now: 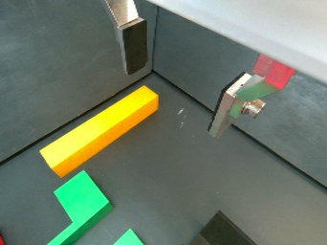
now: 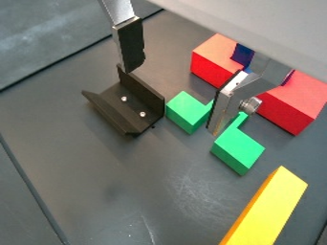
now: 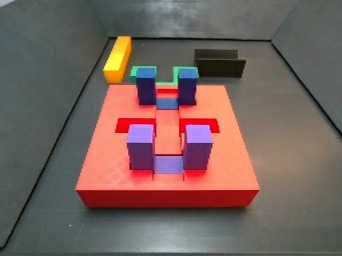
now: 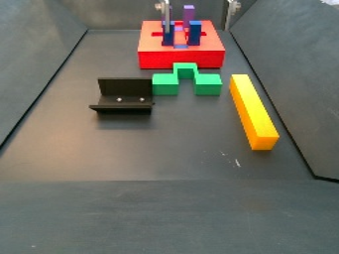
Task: Pick up the yellow object. Move up. Move to above the board. Insert the yellow object.
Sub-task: Pick up the yellow object.
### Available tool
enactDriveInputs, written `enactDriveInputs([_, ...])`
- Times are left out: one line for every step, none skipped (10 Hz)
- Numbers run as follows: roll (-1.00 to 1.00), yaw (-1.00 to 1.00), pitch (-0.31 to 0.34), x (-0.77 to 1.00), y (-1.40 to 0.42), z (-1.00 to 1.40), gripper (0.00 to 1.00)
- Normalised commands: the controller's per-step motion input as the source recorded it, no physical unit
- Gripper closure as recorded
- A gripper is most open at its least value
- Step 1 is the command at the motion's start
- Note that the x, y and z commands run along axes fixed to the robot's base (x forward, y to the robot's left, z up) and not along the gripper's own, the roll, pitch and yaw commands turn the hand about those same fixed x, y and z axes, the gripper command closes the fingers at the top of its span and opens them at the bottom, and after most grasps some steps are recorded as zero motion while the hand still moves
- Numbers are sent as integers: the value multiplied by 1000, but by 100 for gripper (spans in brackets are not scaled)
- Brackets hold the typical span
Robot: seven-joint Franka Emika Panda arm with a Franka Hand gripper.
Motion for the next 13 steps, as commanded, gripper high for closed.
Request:
enactDriveInputs([0, 0, -19, 0, 0, -29, 0])
enactDriveInputs([-34, 0, -93, 0, -89, -114, 0])
enactDriveInputs([-49, 23, -113, 17, -243, -191, 0])
enactDriveInputs([-34, 9, -91, 46, -349, -314, 0])
enactDriveInputs([0, -163, -131, -491, 0, -434, 0])
enactDriveInputs([-124, -169, -254, -937, 183, -697, 0])
enactDriveInputs([-140, -60, -290, -903, 246, -620, 0])
enactDriveInputs([-116, -6, -303, -937, 143, -597, 0])
enactDriveInputs([-51, 0, -311, -763, 0, -591, 0])
enactDriveInputs([0, 0, -287, -600, 0, -666, 0])
enactDriveInputs([0, 0, -293, -649, 0, -657, 0])
enactDriveInputs([-51, 0, -264, -449, 0, -483, 0])
enactDriveInputs([-63, 0, -176, -197, 0, -320, 0])
